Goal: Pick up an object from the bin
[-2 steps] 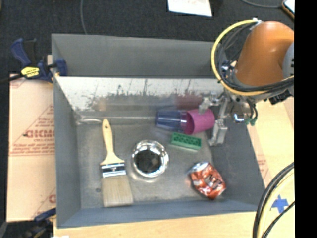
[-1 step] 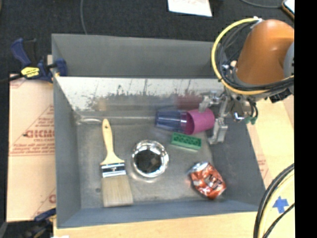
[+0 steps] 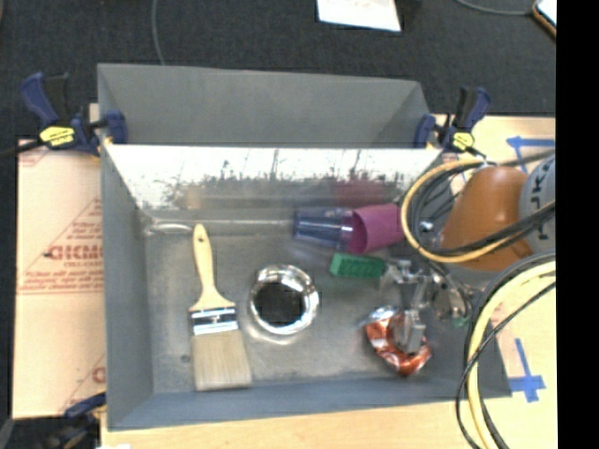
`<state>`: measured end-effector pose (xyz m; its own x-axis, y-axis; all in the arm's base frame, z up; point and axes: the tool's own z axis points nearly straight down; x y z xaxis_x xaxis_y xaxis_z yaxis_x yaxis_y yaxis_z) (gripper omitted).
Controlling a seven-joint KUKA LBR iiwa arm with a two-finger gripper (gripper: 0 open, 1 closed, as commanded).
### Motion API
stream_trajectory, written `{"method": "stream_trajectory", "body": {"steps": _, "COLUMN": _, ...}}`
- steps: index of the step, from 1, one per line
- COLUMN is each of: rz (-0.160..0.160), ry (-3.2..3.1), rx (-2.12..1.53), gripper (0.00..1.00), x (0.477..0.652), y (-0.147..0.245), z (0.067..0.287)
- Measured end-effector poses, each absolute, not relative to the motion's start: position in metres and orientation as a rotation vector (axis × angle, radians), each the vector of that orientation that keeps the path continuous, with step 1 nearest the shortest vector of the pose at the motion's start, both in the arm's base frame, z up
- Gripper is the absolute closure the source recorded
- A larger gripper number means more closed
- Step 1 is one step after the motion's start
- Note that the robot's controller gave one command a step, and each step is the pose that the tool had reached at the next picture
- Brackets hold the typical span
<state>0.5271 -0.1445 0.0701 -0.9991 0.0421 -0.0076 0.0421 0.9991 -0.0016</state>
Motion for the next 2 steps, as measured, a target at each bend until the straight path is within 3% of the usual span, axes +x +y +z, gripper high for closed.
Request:
{"method": "stream_trajectory", "body": {"steps": 1, "rz": -0.006, "ry": 3.121, "rx": 0.068, "gripper": 0.0, "x": 0.493, "y": -0.142, "z": 0.144}}
{"method": "stream_trajectory", "body": {"steps": 2, "rz": -0.002, "ry": 3.121, "rx": -0.128, "gripper": 0.0, "x": 0.521, "y": -0.13, "z": 0.1}}
